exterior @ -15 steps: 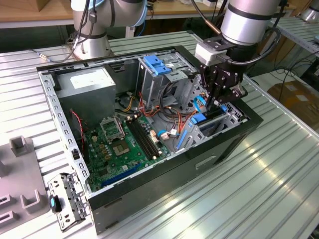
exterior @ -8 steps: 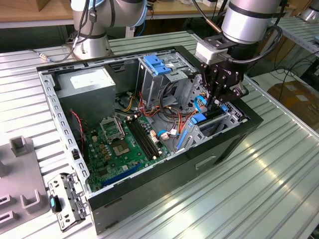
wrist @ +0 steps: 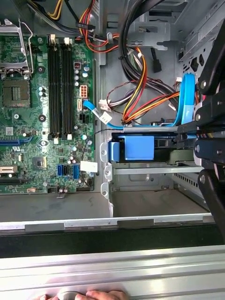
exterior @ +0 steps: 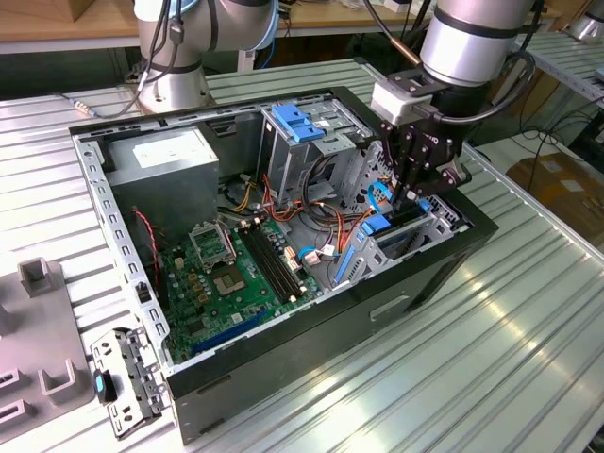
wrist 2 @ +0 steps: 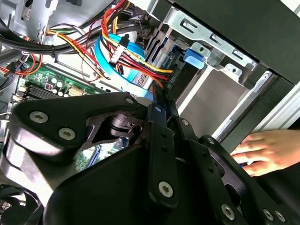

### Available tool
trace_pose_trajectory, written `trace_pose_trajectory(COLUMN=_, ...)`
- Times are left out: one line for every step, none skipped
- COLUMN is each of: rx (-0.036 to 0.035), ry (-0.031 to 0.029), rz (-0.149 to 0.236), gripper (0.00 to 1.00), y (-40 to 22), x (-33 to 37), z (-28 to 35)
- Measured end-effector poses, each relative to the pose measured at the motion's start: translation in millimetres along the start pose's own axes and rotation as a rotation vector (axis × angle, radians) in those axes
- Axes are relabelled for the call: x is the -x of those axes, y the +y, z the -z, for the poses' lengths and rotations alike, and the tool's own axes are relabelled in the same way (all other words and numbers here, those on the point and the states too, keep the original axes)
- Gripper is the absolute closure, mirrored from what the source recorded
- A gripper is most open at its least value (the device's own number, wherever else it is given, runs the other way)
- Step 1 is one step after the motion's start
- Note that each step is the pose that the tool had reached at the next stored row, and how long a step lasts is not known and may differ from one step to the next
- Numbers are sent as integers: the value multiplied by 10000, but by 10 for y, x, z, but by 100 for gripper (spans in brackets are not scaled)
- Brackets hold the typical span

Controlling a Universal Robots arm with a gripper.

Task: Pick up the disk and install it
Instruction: 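Insert the second disk wire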

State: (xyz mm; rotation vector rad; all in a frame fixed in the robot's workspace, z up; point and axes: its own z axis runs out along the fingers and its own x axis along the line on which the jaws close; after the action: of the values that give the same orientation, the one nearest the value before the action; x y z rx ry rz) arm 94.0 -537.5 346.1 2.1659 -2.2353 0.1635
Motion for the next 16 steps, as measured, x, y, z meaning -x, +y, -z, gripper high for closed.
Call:
trace_pose_trajectory(rx=0, ry=-1, rz=0, gripper=84, y=0, x=0, z=-3)
trace_pose_trajectory(rx=1, ry=-4, rz=0, gripper=84, y=1, x=-1, z=-11)
trace_pose_trajectory(rx=1, ry=-13, rz=-1, gripper=84, y=1, x=-2, z=-19)
trace_pose_trajectory(rx=1, ry=-21, rz=-1, gripper=84, y=1, x=-2, z=-24)
trace_pose_trajectory(rx=1, ry=-31, rz=-2, gripper=84, y=2, x=-2, z=-32)
trace_pose_trajectory(rx=2, ry=-43, rz=-3, gripper=84, y=2, x=-3, z=-44)
trace_pose_trajectory(rx=3, ry=-56, rz=-4, gripper=84, y=3, x=-4, z=-54)
trace_pose_trajectory(rx=3, ry=-71, rz=-5, gripper=84, y=4, x=-5, z=-65)
trace_pose_trajectory(rx=5, ry=-93, rz=-6, gripper=84, y=4, x=-8, z=-72)
trace_pose_trajectory(rx=5, ry=-125, rz=-8, gripper=84, y=4, x=-9, z=-79)
trace_pose_trajectory(rx=5, ry=-130, rz=-8, gripper=84, y=4, x=-9, z=-79)
trace_pose_trajectory(rx=5, ry=-131, rz=-7, gripper=84, y=4, x=-9, z=-79)
trace_pose_trajectory(rx=5, ry=-136, rz=-8, gripper=84, y=4, x=-10, z=-81)
trace_pose_trajectory(rx=5, ry=-135, rz=-8, gripper=84, y=4, x=-10, z=-81)
trace_pose_trajectory(rx=5, ry=-135, rz=-8, gripper=84, y=4, x=-10, z=-81)
trace_pose_trajectory(rx=5, ry=-135, rz=-8, gripper=84, y=4, x=-10, z=-81)
